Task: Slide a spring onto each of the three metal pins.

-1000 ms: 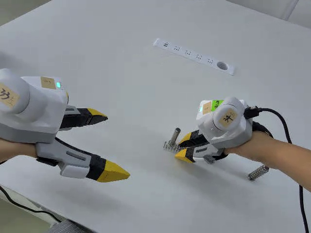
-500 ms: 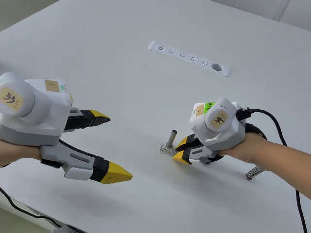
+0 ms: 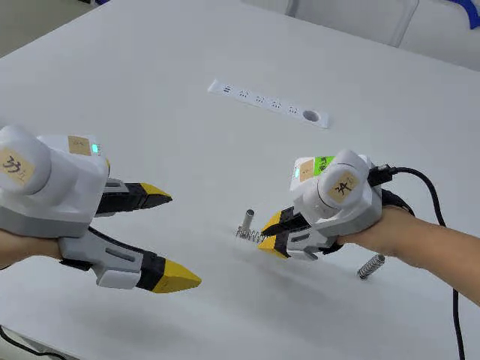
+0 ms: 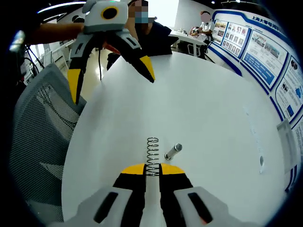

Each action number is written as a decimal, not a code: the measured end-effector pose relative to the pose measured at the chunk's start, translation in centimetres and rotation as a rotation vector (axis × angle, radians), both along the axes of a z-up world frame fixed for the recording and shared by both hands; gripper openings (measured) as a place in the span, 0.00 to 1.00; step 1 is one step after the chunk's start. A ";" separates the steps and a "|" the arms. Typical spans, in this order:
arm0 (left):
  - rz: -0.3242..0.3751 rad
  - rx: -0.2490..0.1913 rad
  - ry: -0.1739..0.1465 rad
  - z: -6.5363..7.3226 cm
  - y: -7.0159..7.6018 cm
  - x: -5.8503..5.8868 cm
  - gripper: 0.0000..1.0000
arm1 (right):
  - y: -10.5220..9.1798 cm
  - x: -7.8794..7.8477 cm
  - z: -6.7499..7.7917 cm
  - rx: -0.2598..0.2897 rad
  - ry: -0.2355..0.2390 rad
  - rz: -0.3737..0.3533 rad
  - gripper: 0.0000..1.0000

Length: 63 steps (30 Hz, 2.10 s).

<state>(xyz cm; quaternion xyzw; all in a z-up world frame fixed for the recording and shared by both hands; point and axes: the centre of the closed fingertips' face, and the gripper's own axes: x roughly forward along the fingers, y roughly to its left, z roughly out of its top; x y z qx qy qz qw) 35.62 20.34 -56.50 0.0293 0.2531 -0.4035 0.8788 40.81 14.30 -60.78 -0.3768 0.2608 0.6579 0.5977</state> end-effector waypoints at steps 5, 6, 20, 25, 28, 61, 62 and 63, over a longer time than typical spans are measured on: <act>-0.031 -0.007 -0.014 0.6 -1.2 0.0 0.76 | -0.4 -1.4 2.0 0.030 -0.009 0.012 0.11; -0.035 -0.009 -0.016 0.7 -1.4 0.0 0.76 | -0.4 -1.6 2.3 0.034 -0.009 0.013 0.11; -0.137 -0.053 -0.098 2.7 -4.7 -0.6 0.58 | -0.1 -6.0 5.8 0.092 -0.040 0.090 0.11; -0.163 -0.071 -0.123 3.4 -5.4 -1.1 0.48 | -0.4 -7.1 5.9 0.083 -0.053 0.125 0.11; -0.181 -0.073 -0.119 3.3 -5.8 -1.4 0.43 | -0.5 -7.3 6.1 0.087 -0.057 0.131 0.11; -0.278 0.062 -0.128 2.3 -7.1 -2.5 0.11 | -0.3 -8.2 7.1 0.115 -0.089 0.154 0.11; -0.280 0.055 -0.130 2.4 -7.1 -2.5 0.11 | -0.3 -8.3 7.1 0.118 -0.092 0.156 0.11; -0.286 0.052 -0.130 2.5 -7.2 -2.6 0.11 | -0.3 -8.3 7.2 0.119 -0.088 0.156 0.12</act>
